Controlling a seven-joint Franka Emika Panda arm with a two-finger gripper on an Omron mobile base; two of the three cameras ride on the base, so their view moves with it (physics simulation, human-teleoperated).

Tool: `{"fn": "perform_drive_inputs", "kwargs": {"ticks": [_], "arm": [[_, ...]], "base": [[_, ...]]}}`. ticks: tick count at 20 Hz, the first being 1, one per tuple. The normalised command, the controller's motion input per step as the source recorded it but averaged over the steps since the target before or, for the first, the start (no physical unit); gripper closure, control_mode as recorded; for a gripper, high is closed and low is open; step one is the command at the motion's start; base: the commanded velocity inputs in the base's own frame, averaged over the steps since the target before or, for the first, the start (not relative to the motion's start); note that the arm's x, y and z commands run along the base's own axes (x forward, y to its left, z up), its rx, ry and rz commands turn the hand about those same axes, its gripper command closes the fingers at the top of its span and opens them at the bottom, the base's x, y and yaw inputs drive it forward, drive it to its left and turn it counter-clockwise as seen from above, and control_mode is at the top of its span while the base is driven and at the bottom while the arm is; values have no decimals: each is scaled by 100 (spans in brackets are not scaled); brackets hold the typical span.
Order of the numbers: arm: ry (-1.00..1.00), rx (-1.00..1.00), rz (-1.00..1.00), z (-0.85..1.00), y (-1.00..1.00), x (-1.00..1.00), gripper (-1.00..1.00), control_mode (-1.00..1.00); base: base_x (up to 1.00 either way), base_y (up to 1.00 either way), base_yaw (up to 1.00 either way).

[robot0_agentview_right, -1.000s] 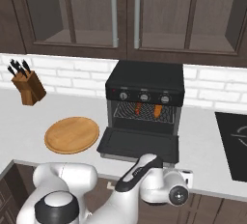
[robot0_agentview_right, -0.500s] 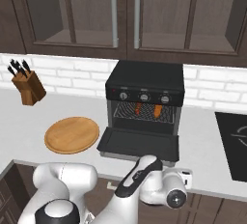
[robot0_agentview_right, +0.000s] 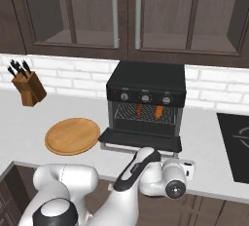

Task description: Pick up the kebab skewer and baguette bread, and place them inside the toaster oven. Close the toaster oven door and start by setting the timer.

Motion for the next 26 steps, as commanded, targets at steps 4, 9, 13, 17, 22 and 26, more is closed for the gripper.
{"fn": "perform_drive_inputs", "kwargs": {"ticks": [4, 9, 13, 17, 22, 26], "arm": [[-2, 0, 0, 69, 14, 51, -100, -100], [-3, 0, 0, 64, 17, 53, -100, -100], [-4, 0, 0, 65, 17, 56, -100, -100], [-14, 0, 0, 56, 22, 63, -100, -100], [-18, 0, 0, 56, 24, 62, -100, -100], [-14, 0, 0, 47, 25, 67, -100, -100]], "base": [[0, 0, 0], [0, 0, 0], [0, 0, 0], [0, 0, 0], [0, 0, 0], [0, 0, 0]]}}
